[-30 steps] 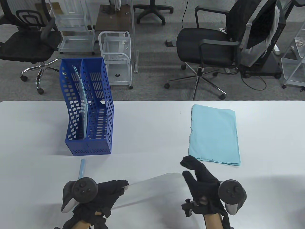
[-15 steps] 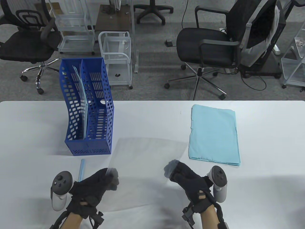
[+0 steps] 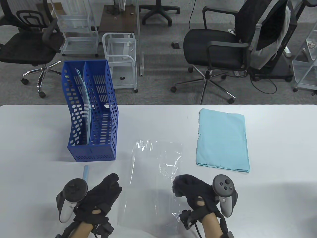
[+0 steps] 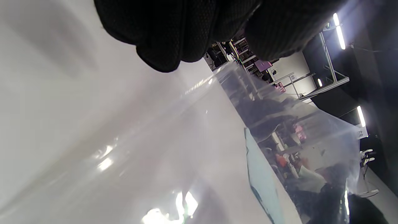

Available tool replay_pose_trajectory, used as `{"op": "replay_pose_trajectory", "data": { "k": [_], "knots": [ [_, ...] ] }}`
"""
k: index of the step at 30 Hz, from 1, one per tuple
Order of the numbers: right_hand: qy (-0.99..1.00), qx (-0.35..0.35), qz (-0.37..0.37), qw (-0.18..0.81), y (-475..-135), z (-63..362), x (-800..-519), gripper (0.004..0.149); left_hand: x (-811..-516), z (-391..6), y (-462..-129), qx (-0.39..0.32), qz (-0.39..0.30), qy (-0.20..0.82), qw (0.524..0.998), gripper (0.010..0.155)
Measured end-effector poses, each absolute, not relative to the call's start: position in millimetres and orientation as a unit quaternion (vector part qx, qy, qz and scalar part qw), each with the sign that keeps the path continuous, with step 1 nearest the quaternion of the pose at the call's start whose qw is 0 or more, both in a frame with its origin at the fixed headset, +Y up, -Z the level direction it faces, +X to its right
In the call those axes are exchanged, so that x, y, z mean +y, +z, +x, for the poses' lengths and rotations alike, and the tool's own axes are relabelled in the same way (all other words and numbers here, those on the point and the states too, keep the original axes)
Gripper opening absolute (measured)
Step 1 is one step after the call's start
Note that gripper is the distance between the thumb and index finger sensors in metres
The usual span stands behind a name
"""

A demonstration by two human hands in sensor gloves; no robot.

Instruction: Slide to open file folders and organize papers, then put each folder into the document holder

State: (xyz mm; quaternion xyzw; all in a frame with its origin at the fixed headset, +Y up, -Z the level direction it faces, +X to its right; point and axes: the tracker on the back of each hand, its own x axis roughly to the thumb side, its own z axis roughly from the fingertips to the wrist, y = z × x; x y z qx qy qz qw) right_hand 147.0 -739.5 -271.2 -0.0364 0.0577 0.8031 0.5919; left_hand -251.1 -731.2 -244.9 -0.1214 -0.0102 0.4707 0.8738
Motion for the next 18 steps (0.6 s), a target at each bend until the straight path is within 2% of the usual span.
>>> {"op": "replay_pose_trajectory", "data": {
  "k": [3,6,9,12,18],
  "knots": [
    [0.818,0.055,-0.045,0.571,-267,134,-740,0.041,-732,-238,-242,-0.046,-0.148,0.473,0.867,0.065],
    [0.837,0.052,-0.038,0.543,-261,112,-744,0.042,-741,-211,-238,-0.124,-0.2,0.516,0.823,0.066],
    [0.841,0.053,-0.023,0.538,-254,88,-746,0.042,-747,-191,-232,-0.152,-0.238,0.54,0.792,0.069],
    [0.842,0.056,-0.005,0.536,-249,69,-746,0.042,-747,-184,-227,-0.149,-0.237,0.522,0.806,0.068],
    [0.842,0.068,0.017,0.536,-247,49,-748,0.043,-748,-183,-225,-0.116,-0.21,0.496,0.835,0.077]
  ]
}}
